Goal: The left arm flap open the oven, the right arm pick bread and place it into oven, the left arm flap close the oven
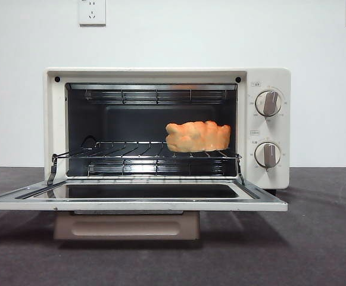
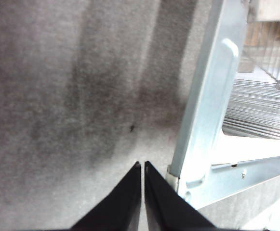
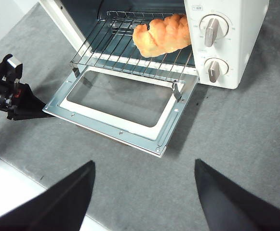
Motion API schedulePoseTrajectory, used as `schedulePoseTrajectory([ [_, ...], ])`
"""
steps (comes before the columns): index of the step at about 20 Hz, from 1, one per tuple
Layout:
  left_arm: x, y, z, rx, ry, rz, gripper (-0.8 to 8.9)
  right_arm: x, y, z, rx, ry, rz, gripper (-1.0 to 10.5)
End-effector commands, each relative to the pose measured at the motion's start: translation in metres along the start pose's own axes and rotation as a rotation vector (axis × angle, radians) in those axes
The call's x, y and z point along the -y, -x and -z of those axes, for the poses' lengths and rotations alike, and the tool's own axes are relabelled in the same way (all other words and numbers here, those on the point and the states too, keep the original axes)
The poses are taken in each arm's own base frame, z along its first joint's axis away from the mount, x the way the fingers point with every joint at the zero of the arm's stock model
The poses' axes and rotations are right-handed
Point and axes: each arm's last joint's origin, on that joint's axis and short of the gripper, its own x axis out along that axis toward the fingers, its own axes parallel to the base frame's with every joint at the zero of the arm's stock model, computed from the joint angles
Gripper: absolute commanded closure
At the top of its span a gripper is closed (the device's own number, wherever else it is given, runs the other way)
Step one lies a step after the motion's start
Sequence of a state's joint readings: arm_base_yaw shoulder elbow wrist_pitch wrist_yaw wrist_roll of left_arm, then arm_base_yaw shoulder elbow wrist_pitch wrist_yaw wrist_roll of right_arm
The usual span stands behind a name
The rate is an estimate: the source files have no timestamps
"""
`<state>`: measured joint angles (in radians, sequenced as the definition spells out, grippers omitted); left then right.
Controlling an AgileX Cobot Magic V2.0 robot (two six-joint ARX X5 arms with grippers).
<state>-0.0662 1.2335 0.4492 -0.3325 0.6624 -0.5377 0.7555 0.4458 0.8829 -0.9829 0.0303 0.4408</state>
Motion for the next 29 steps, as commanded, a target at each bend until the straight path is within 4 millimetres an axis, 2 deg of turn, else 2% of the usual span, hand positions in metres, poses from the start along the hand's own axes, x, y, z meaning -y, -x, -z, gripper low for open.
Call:
schedulePoseTrajectory([
  [1, 0.003, -0.001, -0.002, -0.013, -0.015, 0.064, 7.99, -0.002, 0.004, -0.004, 0.023, 0.017, -0.014, 6.3],
  [7, 0.013, 0.005, -0.008, 0.009, -0.02, 0.152, 7.99, -0.002, 0.004, -0.004, 0.028, 0.014, -0.016, 6.3],
  [13, 0.033, 0.018, -0.021, 0.058, -0.071, 0.216, 7.98, -0.002, 0.004, -0.005, 0.03, 0.009, -0.017, 6.3],
  [23, 0.074, 0.044, -0.053, 0.262, -0.187, 0.315, 7.98, -0.004, 0.004, -0.008, 0.06, -0.002, -0.04, 6.3],
  [29, 0.084, 0.05, -0.061, 0.353, -0.229, 0.358, 7.98, -0.005, 0.004, -0.009, 0.069, 0.008, -0.043, 6.3],
])
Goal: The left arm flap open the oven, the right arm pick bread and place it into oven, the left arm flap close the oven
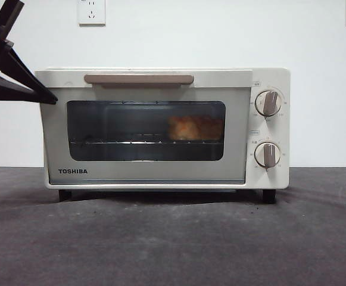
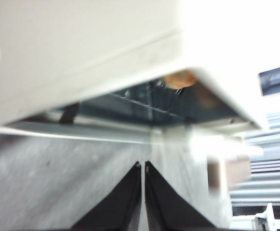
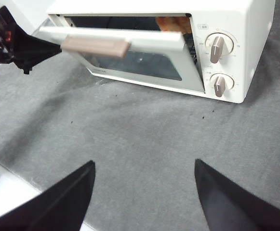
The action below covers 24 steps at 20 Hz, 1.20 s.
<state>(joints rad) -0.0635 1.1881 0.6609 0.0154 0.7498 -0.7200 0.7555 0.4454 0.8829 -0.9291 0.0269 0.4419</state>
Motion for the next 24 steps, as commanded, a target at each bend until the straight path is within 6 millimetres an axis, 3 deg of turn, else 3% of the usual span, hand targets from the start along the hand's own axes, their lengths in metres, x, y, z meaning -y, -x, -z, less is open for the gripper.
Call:
schedulePoseTrajectory([
  [1, 0.007, 0.0, -0.009, 0.052, -0.035, 0.027, 7.98, -0.002, 0.004, -0.004, 0.022, 0.013, -0.017, 6.3],
  [5, 0.016, 0.001, -0.017, 0.115, -0.038, 0.105, 7.98, -0.002, 0.004, -0.004, 0.023, 0.018, -0.014, 6.3],
  [11, 0.032, 0.006, -0.02, 0.06, -0.09, 0.292, 7.98, -0.002, 0.004, -0.004, 0.024, 0.02, -0.013, 6.3],
  [20, 0.068, 0.04, -0.008, 0.043, -0.237, 0.431, 7.98, -0.002, 0.004, -0.006, 0.047, 0.072, 0.006, 6.4],
  [22, 0.075, 0.048, -0.004, 0.056, -0.265, 0.441, 7.98, -0.002, 0.004, -0.006, 0.053, 0.09, 0.006, 7.6],
  [24, 0.08, 0.057, 0.002, 0.065, -0.294, 0.442, 7.98, -0.003, 0.004, -0.007, 0.058, 0.113, 0.005, 9.5],
])
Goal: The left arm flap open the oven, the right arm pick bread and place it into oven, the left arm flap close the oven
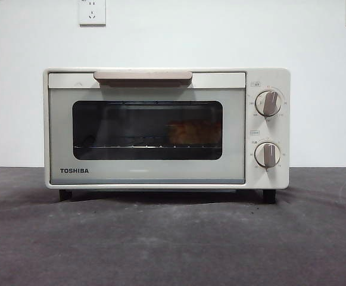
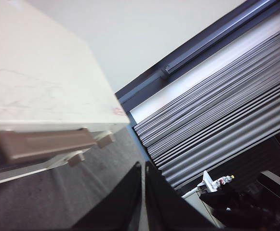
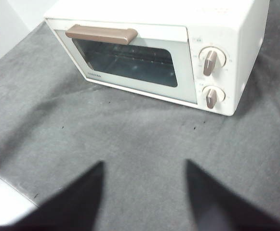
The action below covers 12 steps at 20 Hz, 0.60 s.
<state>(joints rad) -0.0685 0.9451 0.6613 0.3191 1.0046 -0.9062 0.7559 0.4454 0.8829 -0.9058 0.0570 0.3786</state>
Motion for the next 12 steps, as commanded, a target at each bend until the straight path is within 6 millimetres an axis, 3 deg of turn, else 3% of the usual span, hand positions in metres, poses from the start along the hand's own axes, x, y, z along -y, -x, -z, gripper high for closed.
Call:
schedulePoseTrajectory([
  [1, 0.016, 0.006, 0.001, -0.002, -0.079, 0.013, 7.98, -0.002, 0.003, -0.005, 0.032, 0.065, -0.014, 9.4],
  [6, 0.026, 0.019, 0.016, 0.008, -0.175, -0.094, 7.98, -0.004, 0.004, -0.009, 0.074, 0.08, -0.029, 9.4],
  [12, 0.032, 0.025, 0.024, -0.014, -0.208, -0.102, 7.93, -0.004, 0.004, -0.01, 0.081, 0.08, -0.032, 9.4],
])
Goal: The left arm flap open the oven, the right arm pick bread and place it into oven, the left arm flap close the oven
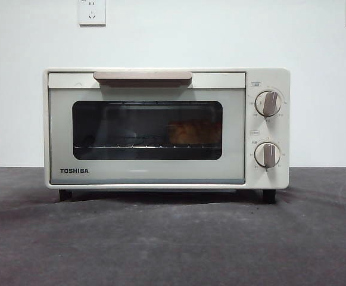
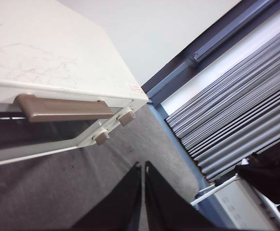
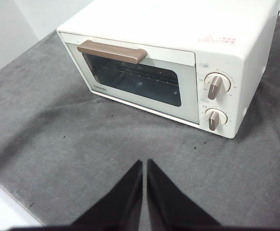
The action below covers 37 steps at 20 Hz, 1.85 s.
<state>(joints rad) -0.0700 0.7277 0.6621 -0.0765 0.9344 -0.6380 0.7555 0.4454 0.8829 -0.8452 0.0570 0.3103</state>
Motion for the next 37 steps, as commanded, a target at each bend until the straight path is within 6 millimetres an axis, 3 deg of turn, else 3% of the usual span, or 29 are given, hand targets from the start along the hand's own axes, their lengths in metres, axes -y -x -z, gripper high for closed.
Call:
schedulePoseTrajectory([
  [1, 0.007, 0.001, -0.005, 0.018, -0.089, 0.017, 7.93, -0.002, 0.003, -0.005, 0.024, 0.015, -0.012, 9.4],
  [8, 0.01, 0.003, -0.004, 0.025, -0.103, 0.024, 7.93, -0.002, 0.003, -0.005, 0.024, 0.015, -0.012, 9.4],
  [12, 0.022, 0.01, 0.0, 0.042, -0.145, 0.052, 7.93, -0.002, 0.003, -0.005, 0.024, 0.015, -0.011, 9.4],
  [17, 0.026, 0.02, 0.016, 0.096, -0.284, 0.102, 7.93, -0.002, 0.003, -0.005, 0.025, 0.015, -0.012, 9.4],
  [22, 0.004, 0.028, 0.057, 0.221, -0.466, 0.09, 7.93, -0.002, 0.003, -0.005, 0.026, 0.015, -0.012, 9.4],
  [26, -0.027, 0.029, 0.097, 0.295, -0.537, -0.01, 7.93, -0.002, 0.003, -0.005, 0.027, 0.015, -0.012, 9.4],
  [30, -0.054, 0.028, 0.125, 0.316, -0.619, -0.103, 7.93, -0.002, 0.003, -0.005, 0.027, 0.015, -0.013, 9.4],
  [35, -0.058, 0.03, 0.131, 0.283, -0.711, -0.191, 7.93, -0.002, 0.003, -0.005, 0.028, 0.015, -0.013, 9.4],
  [37, -0.063, 0.032, 0.133, 0.315, -0.647, -0.328, 7.93, -0.002, 0.003, -0.005, 0.028, 0.015, -0.013, 9.4],
])
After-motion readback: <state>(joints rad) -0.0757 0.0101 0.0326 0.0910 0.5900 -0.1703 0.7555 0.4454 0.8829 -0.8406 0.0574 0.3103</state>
